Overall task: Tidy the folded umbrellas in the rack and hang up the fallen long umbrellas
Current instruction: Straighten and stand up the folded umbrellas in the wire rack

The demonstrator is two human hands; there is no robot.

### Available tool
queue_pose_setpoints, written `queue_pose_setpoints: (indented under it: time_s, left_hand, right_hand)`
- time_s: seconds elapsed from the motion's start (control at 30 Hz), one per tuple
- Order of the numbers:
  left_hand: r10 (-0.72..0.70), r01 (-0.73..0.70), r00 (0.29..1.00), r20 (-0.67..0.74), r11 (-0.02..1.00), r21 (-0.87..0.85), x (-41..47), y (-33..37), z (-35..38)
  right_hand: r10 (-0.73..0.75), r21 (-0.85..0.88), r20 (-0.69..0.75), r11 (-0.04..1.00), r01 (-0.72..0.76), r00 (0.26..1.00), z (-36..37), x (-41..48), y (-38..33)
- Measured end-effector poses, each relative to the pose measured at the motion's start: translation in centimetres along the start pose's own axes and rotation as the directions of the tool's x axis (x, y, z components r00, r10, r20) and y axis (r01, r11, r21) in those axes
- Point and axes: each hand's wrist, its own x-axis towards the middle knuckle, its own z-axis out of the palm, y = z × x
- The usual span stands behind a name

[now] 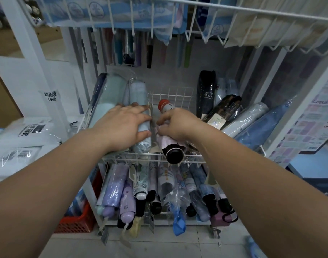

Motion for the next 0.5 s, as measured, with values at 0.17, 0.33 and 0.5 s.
queue_pose_setpoints:
  time_s: [0.17, 0.33, 0.5]
  left_hand:
    - [-0.005, 0.004, 1.000, -0.017, 1.000, -0.024, -0.3, 0.1, 0.1]
    - [-0.010, 0.009, 1.000, -0.027, 0.999, -0.044, -0.5, 0.0, 0.1]
    - [-0.008, 0.006, 0.999, -0.034, 0.998, -0.062, -0.5, -0.1, 0.3]
  right_hand:
    - [0.032, 0.180, -0.181, 0.984, 0.002, 0.983, 0.4, -1.4, 0.9]
    - [0.060, 0.244, -0.245, 0.970, 0.001, 0.968, -0.2, -2.5, 1.3]
    - [0.050, 0.244, -0.390, 0.968, 0.050, 0.919, -0.7, -2.8, 2.0]
